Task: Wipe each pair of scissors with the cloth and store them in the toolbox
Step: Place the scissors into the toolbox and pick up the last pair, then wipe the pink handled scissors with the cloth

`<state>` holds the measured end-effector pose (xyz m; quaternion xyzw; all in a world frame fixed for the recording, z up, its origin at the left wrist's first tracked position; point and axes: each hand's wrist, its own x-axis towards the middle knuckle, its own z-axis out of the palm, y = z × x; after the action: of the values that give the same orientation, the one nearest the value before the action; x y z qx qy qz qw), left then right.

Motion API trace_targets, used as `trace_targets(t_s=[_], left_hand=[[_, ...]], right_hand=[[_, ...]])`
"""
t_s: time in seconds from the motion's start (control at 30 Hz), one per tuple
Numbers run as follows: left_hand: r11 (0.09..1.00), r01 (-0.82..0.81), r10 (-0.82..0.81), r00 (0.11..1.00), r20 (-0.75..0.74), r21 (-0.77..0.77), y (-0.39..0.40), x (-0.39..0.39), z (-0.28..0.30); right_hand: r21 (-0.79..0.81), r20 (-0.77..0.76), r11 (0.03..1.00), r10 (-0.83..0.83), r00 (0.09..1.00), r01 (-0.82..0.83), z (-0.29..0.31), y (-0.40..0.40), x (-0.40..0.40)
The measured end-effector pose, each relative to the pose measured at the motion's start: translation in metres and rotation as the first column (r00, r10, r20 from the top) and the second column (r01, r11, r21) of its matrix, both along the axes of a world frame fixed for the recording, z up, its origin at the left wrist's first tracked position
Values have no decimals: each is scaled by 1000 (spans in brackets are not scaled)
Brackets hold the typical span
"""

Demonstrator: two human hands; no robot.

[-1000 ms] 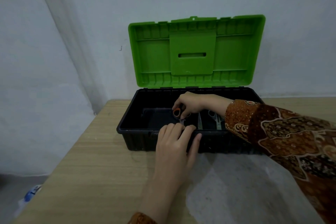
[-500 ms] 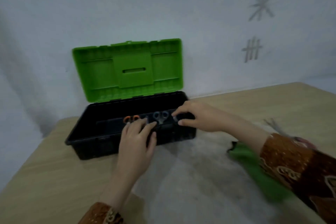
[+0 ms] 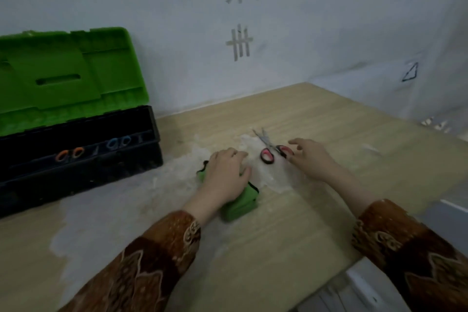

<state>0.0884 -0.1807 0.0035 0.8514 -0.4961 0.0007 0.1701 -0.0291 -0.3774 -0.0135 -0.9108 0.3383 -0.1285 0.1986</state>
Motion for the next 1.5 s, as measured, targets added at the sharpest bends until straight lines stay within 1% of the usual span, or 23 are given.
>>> trace_targets(t_s=[0.07,0.13,0.23,0.3,0.37,0.43,0.5,0.57,0.6,0.63,0.7,0.77,0.83,0.93,0.97,1.0,1.03,1.13,1.23,1.27,1.37,1.43,1.5], left_hand=[[987,-25,19,999,37,158,-26,-1,3],[963,-64,49,997,66,262,-46,-1,5],[943,-109,76,991,114,314,-72,1,2],[936,-132,93,987,131,328,-82,-1,2],[955,-143,116,986,117,259,-88,-3,4],[980,-142,142,990,14,136,-87,-6,8],[991,-134,133,975,-179,5,-82,-9,11],[976,-157,77,899,-430,-153,-69,-9,17],[956,-175,29,856,-517,-237,-58,-9,19],[926,-192,-23,830,-557,-325,-46,-7,21],[843,-206,-157,789,-593,-496,-19,1,20],[753,-250,-274,722,-636,-609,11,4,17],[647,-369,-305,677,-670,-668,39,-1,14],[387,-623,-308,607,-732,-680,71,-16,11],[307,-680,-306,592,-746,-666,80,-19,9],[249,-712,-310,584,-751,-656,88,-22,8],[212,-721,-310,590,-745,-659,96,-23,5],[169,-698,-268,647,-714,-696,114,-24,-2],[127,-731,-277,623,-732,-670,124,-19,-3],[139,-733,-289,612,-736,-665,126,-19,-4],[225,-688,-303,623,-721,-690,128,-23,-9],[218,-674,-295,644,-706,-706,129,-25,-9],[182,-682,-263,661,-703,-709,130,-22,-6]], right_hand=[[-21,-36,1000,-8,999,7,-5,-3,5],[-97,-80,995,-34,996,26,-7,-3,10],[-165,-114,985,-57,992,38,-8,-2,19],[-139,-70,990,-44,997,34,-10,-3,24],[-85,-11,996,-41,999,40,-11,-4,25],[-59,50,996,-57,997,60,-11,-2,23],[-31,133,997,-67,989,72,-5,5,18],[20,240,998,-61,969,58,4,18,12],[34,290,999,-50,956,42,10,27,9],[41,329,999,-39,943,27,15,37,5],[31,387,999,-19,922,8,23,57,-1],[11,431,1000,12,902,-19,29,82,-3],[1,485,998,58,873,-67,35,111,1],[-32,538,988,143,831,-150,37,159,14],[-41,552,985,161,818,-166,34,175,19],[-50,564,984,171,808,-174,30,190,23],[-51,571,983,175,802,-178,26,203,27],[4,605,982,150,782,-191,14,234,35],[55,635,977,126,762,-208,11,250,42],[66,646,976,116,755,-207,13,252,44],[88,648,978,86,756,-187,18,252,50],[106,649,977,71,757,-183,21,250,52],[102,643,977,78,762,-187,20,252,51]])
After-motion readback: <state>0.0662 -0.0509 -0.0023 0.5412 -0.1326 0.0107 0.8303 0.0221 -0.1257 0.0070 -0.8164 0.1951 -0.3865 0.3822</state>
